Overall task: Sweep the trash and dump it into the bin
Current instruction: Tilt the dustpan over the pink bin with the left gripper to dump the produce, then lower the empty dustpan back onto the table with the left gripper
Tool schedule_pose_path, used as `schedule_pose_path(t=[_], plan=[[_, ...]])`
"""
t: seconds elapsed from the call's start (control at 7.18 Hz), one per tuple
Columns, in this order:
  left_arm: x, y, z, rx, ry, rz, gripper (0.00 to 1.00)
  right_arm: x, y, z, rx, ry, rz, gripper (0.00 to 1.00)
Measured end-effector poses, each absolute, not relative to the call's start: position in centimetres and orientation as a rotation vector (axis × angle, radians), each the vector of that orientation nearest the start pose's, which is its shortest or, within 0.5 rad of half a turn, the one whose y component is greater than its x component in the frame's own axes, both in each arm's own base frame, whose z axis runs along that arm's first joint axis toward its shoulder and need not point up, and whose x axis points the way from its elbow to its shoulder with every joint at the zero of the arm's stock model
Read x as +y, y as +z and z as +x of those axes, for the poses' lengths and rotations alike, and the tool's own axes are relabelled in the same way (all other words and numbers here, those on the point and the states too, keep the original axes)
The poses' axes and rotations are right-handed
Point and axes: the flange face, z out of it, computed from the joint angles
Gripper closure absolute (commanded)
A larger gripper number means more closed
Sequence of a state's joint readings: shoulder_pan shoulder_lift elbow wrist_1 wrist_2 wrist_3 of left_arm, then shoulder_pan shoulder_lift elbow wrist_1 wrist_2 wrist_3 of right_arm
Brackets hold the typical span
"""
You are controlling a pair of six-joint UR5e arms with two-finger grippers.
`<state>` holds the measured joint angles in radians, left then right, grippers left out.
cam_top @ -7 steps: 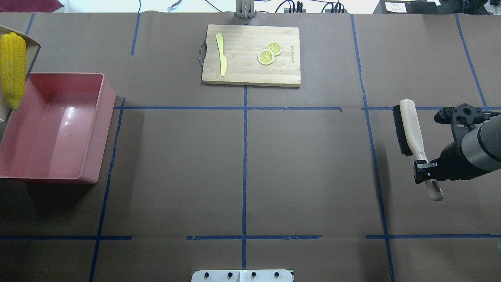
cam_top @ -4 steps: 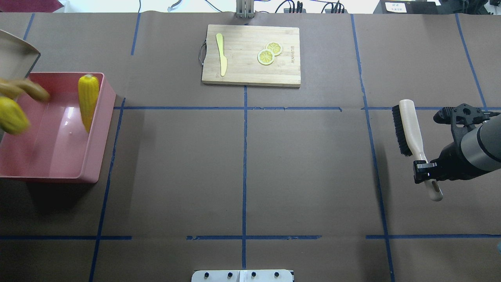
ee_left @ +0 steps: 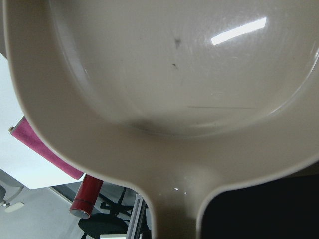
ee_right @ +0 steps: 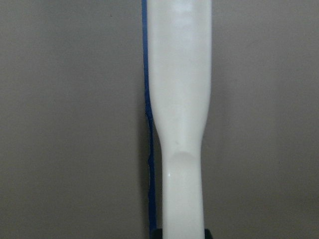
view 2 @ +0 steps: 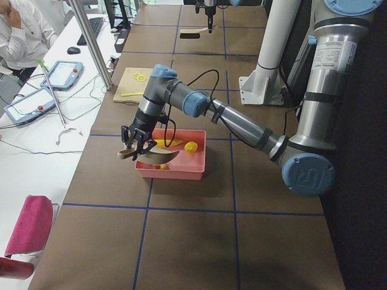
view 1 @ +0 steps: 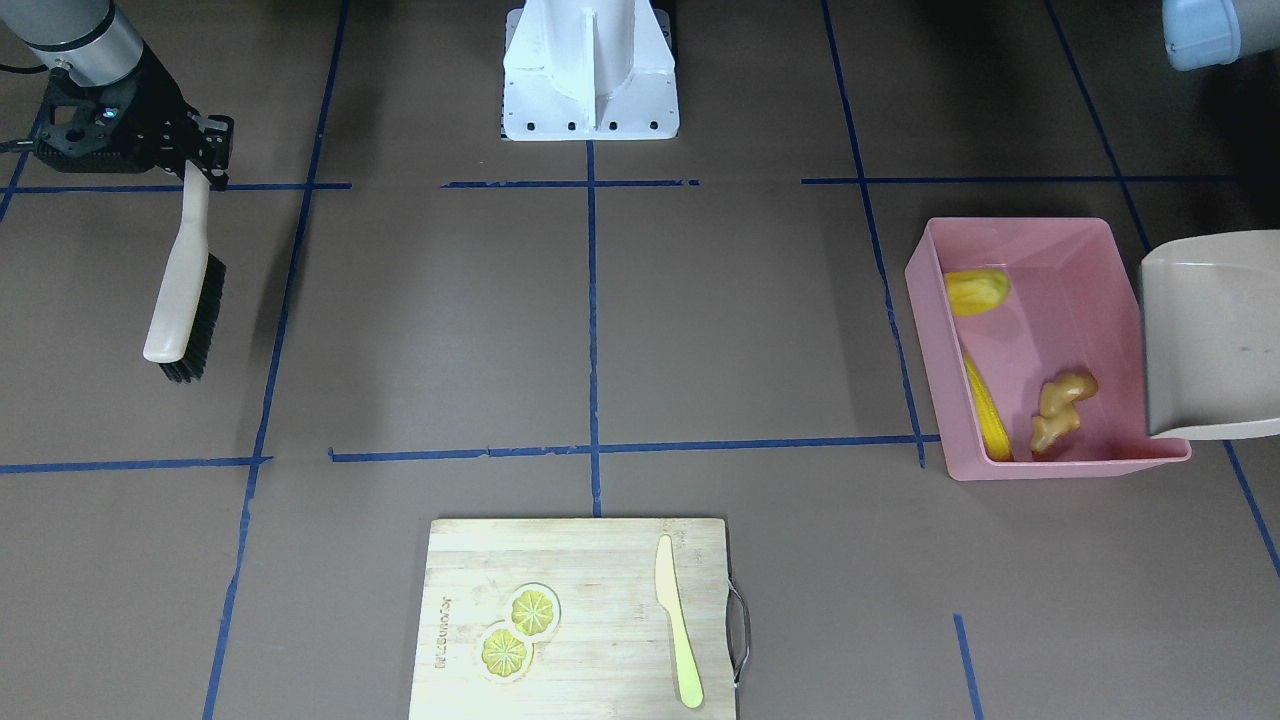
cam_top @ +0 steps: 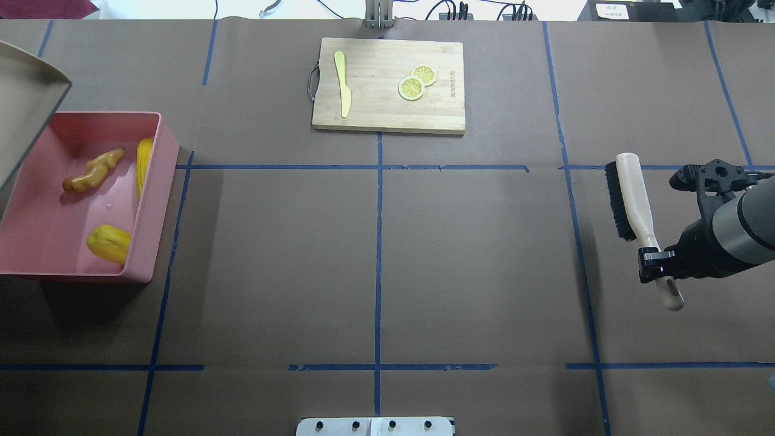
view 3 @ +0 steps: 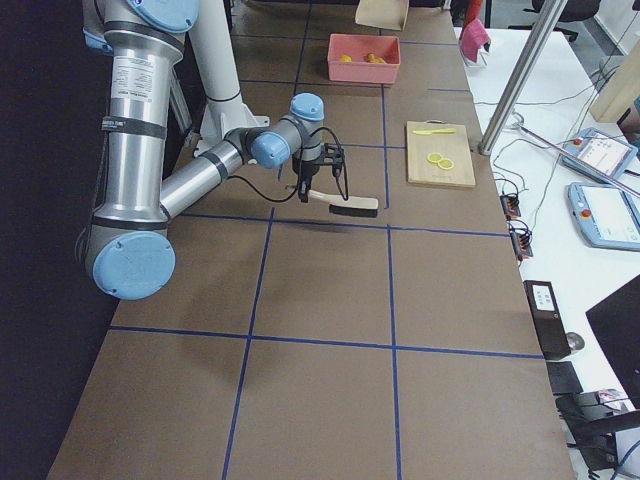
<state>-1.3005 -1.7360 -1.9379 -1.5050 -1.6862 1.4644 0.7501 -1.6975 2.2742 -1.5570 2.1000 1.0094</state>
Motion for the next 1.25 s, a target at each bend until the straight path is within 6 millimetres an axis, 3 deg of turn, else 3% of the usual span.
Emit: schedule_pose_path(t=[0.28, 0.42, 0.56, 0.84, 0.97, 1.25], plan=[[-56.1, 37.8, 8.0, 0.07, 1.611, 0.642, 1.0, -33.7, 38.6, -23.9, -0.769, 0.025, -0.056, 1.0], [-55.6, 35.6, 12.3, 0.169, 1.585, 0.682, 0.99, -33.7, 38.6, -23.8, -0.769, 0.026, -0.055, 1.0], [-54.2, 33.4, 18.1, 0.253, 1.57, 0.705, 0.98, -33.8, 38.6, -23.7, -0.77, 0.028, -0.053, 1.0], [-49.0, 29.5, 30.5, 0.402, 1.556, 0.702, 0.97, -34.0, 38.6, -23.4, -0.77, 0.03, -0.049, 1.0], [-46.2, 28.9, 35.5, 0.425, 1.561, 0.678, 0.96, -34.1, 38.6, -23.2, -0.771, 0.034, -0.048, 1.0], [-43.9, 28.7, 42.4, 0.423, 1.537, 0.645, 0.95, -34.0, 39.4, -22.6, -0.758, 0.023, -0.046, 1.0]])
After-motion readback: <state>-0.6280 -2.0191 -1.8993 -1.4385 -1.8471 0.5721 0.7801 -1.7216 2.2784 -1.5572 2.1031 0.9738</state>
